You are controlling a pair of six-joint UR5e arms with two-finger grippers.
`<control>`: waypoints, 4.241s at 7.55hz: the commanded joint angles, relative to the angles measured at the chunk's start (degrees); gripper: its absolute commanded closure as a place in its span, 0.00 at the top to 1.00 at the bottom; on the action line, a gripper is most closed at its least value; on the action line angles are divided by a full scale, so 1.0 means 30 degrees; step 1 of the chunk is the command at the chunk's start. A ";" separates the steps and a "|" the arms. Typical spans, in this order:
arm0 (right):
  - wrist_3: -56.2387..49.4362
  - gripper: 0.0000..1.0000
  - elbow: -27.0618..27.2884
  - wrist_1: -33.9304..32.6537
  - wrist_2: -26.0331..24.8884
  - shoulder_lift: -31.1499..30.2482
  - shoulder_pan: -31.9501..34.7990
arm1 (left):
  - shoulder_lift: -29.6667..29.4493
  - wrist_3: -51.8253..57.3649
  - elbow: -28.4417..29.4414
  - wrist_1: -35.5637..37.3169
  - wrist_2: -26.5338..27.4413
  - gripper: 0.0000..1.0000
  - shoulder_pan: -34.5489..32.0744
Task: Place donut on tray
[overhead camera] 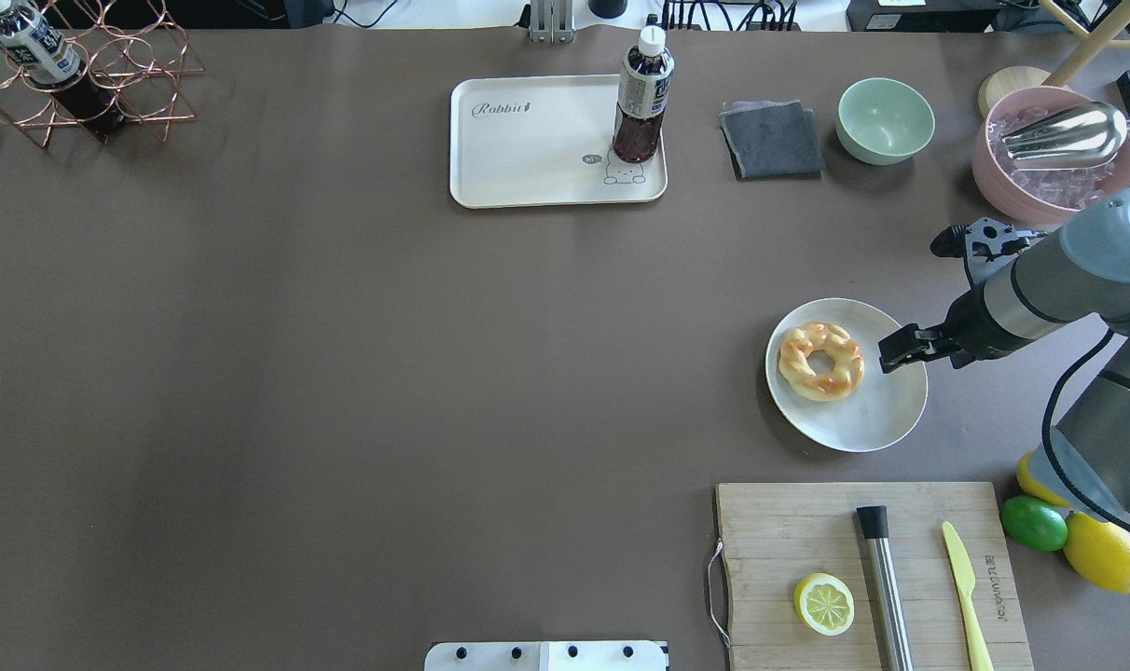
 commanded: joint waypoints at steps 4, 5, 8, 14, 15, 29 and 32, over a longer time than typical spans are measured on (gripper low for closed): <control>0.0238 0.13 -0.1329 0.2242 -0.0072 -0.0136 -0.0258 | 0.0104 -0.0020 0.0019 -0.0006 0.0000 0.98 0.0000; 0.0180 0.00 -0.1212 0.2271 -0.0072 -0.0107 -0.0258 | 0.0075 -0.0020 0.0019 0.0023 0.0000 0.98 -0.0028; 0.1055 0.00 -0.0712 0.2183 -0.0338 -0.0108 -0.0228 | 0.0016 0.0009 0.0079 0.0053 0.0000 0.98 -0.0028; 0.2576 0.00 -0.0157 0.2038 0.4169 0.2230 0.2316 | 0.0191 0.0068 0.0165 0.0024 -0.1457 0.98 -0.0058; 0.3277 0.00 -0.0185 0.1949 0.4350 0.3107 0.2407 | 0.0192 -0.0048 0.0108 0.0053 -0.1552 0.98 -0.0058; 0.9906 0.00 0.2627 -0.7309 -0.1039 1.0968 -0.2425 | -0.7921 -2.8455 -0.4720 -0.5396 0.2591 0.98 1.5454; 0.9876 0.00 0.2451 -0.7456 -0.1506 1.0968 -0.2600 | -0.8917 -3.0283 -0.5486 -0.4579 0.4130 0.98 1.7050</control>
